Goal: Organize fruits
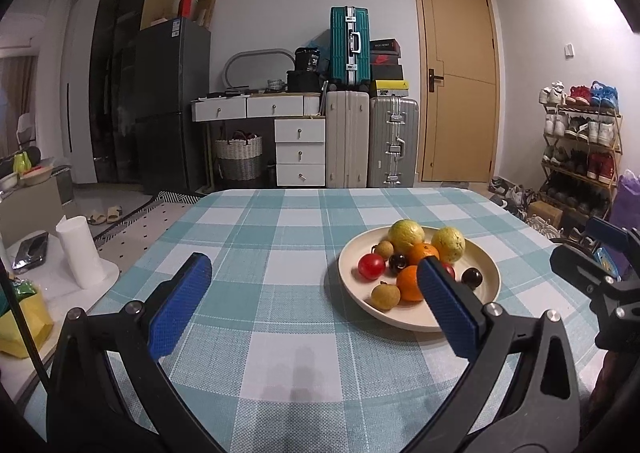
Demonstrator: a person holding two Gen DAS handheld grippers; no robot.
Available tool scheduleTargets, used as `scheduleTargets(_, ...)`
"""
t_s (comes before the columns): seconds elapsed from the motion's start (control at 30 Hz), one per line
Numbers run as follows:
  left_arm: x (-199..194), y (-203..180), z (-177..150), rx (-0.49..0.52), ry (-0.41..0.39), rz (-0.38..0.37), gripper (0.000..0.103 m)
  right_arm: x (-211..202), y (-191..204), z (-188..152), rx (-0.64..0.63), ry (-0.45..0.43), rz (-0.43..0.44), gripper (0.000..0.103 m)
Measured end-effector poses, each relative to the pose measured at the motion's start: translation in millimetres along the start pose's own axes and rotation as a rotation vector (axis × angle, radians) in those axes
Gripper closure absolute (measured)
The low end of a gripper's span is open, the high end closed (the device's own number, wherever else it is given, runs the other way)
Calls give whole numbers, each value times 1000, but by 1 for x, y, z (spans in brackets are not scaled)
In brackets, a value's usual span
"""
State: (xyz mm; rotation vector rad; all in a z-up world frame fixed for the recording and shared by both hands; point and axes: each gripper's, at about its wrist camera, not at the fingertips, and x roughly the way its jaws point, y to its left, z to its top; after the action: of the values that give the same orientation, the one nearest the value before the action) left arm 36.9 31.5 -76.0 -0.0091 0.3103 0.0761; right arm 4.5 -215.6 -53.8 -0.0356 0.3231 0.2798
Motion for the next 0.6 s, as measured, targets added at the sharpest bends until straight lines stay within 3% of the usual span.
scheduleTargets(0.6,0,-2,0,-2,0,-2,0,1,0,0,2,1,1,0)
